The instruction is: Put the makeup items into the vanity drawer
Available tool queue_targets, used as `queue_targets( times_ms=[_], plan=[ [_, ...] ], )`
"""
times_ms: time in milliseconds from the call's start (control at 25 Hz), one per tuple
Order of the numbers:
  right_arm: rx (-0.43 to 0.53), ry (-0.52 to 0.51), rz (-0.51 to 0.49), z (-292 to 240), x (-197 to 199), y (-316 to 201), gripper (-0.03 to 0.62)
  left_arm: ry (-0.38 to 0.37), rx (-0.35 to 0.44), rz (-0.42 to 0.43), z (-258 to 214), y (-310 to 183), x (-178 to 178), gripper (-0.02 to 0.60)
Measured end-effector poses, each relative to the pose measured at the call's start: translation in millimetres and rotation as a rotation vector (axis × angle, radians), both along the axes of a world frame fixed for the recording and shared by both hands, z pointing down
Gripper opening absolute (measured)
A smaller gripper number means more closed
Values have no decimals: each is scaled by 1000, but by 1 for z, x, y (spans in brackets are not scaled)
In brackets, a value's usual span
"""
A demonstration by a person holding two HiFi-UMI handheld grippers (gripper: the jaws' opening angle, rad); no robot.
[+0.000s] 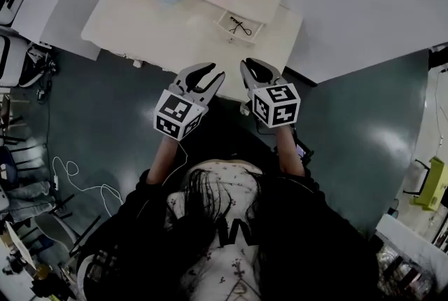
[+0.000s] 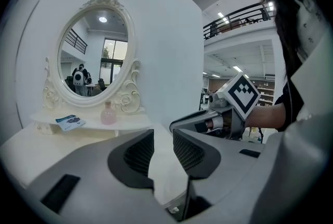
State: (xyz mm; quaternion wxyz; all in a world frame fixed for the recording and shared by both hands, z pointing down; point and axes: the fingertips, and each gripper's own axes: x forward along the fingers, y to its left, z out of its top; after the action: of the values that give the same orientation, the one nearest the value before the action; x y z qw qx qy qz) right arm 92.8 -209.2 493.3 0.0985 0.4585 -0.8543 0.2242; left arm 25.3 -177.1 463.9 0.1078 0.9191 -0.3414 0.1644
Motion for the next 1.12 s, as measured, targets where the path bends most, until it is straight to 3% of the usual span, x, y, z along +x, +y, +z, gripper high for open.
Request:
queue_targets(
  times_ms=[360,800,1120],
  plan=[
    [21,-31,-70,2,-6,40,58,-28,-27,-38,8,52,6,115],
    [27,-69,-98,-3,-22,52,58,-42,-13,-69,-2,61,-8,115],
    [42,-55,-103,-11,-56,60,58,-15,4,-76,-10,71,-45,115]
  ],
)
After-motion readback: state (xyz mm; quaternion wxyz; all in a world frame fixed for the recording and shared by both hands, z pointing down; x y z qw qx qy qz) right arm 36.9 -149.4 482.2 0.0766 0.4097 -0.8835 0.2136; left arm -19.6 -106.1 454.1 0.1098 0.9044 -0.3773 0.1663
